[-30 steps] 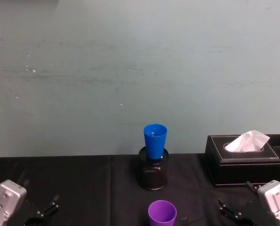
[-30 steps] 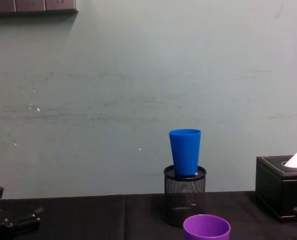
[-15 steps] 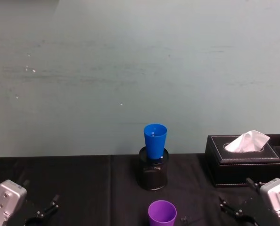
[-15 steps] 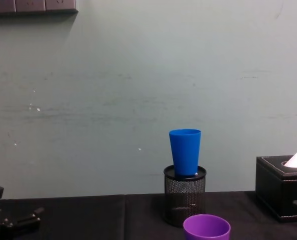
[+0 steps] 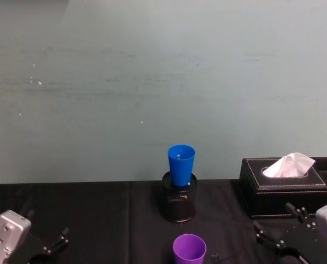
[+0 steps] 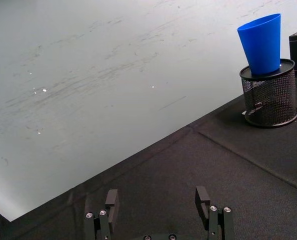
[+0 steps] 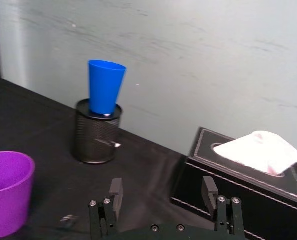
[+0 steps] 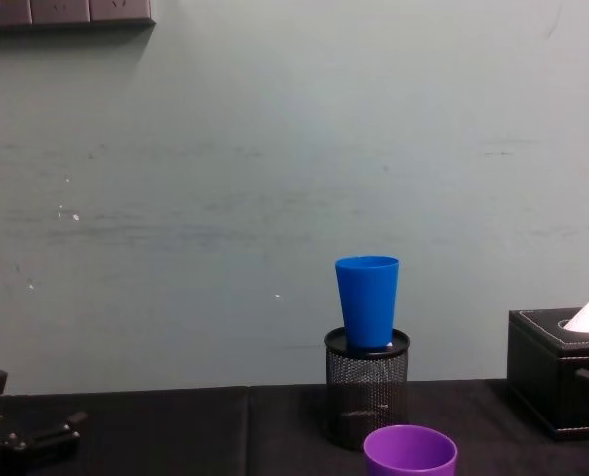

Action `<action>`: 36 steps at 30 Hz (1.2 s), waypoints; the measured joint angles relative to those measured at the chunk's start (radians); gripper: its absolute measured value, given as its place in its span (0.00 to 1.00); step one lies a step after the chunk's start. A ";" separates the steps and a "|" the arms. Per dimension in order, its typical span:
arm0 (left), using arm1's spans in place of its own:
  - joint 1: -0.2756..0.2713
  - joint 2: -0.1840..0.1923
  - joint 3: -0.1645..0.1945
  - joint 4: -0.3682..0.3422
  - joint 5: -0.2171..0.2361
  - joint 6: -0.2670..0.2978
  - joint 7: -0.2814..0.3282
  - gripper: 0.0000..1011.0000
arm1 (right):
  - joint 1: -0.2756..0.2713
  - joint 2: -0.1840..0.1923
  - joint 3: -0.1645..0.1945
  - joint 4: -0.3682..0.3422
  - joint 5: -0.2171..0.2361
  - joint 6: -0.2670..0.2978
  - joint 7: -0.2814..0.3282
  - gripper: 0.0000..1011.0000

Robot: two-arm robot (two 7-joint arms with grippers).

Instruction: Pick up one cup with a gripper and tap it against the other cup.

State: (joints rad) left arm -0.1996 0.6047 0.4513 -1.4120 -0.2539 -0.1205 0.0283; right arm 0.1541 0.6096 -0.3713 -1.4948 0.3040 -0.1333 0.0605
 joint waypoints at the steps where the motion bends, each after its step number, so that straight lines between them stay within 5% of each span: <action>1: 0.000 0.000 0.000 0.000 0.000 0.000 0.000 0.99 | -0.005 0.006 0.005 -0.010 0.015 0.006 0.022 0.99; 16: 0.000 0.000 0.000 0.000 0.000 0.000 0.000 0.99 | -0.019 0.022 0.020 -0.022 0.165 0.056 0.288 0.99; 36: 0.000 0.000 0.000 0.000 0.000 0.000 0.000 0.99 | 0.092 -0.073 -0.040 0.157 0.156 0.020 0.513 0.99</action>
State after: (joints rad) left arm -0.1995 0.6047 0.4514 -1.4120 -0.2539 -0.1205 0.0283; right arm 0.2456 0.5361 -0.4117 -1.3374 0.4600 -0.1137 0.5735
